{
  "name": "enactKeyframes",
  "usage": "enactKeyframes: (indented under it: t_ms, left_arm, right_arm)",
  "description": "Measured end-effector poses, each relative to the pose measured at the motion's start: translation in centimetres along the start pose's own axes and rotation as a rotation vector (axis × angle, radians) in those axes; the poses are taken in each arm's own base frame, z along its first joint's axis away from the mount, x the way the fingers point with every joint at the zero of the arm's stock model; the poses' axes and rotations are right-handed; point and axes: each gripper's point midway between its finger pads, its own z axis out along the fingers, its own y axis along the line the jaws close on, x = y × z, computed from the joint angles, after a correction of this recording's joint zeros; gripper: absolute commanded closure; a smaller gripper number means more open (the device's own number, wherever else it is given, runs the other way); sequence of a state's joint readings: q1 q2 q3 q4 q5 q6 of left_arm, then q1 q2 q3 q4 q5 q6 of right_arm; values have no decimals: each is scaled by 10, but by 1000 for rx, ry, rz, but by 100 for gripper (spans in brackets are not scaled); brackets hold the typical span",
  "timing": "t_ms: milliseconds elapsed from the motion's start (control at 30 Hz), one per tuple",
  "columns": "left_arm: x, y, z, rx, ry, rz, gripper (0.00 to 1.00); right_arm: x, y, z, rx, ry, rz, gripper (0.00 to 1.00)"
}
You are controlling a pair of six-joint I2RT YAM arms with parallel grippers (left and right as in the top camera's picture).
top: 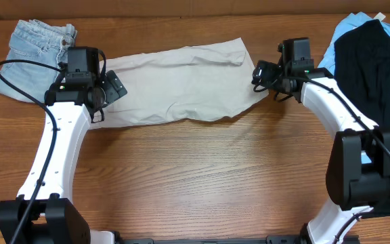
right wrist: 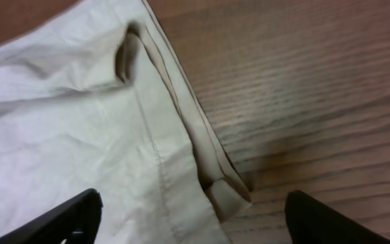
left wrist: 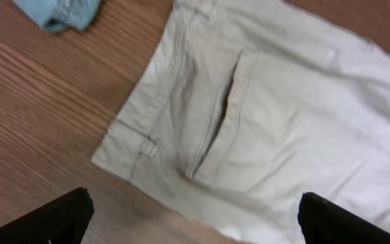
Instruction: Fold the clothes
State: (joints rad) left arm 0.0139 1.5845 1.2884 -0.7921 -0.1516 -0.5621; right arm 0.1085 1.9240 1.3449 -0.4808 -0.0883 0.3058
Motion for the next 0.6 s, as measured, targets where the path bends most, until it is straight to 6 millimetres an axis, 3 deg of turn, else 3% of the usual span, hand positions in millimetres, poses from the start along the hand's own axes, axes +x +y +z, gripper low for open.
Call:
enactKeyframes:
  t_ms: [167, 267, 600]
  left_arm:
    - [14, 4, 0, -8, 63, 22, 0]
    - [19, 5, -1, -11, 82, 29, 0]
    - [33, 12, -3, -35, 140, 38, 0]
  right_arm:
    - [19, -7, 24, 13, 68, -12, 19]
    - [25, -9, 33, 17, 88, -24, 28]
    - [43, -3, 40, 22, 142, -72, 83]
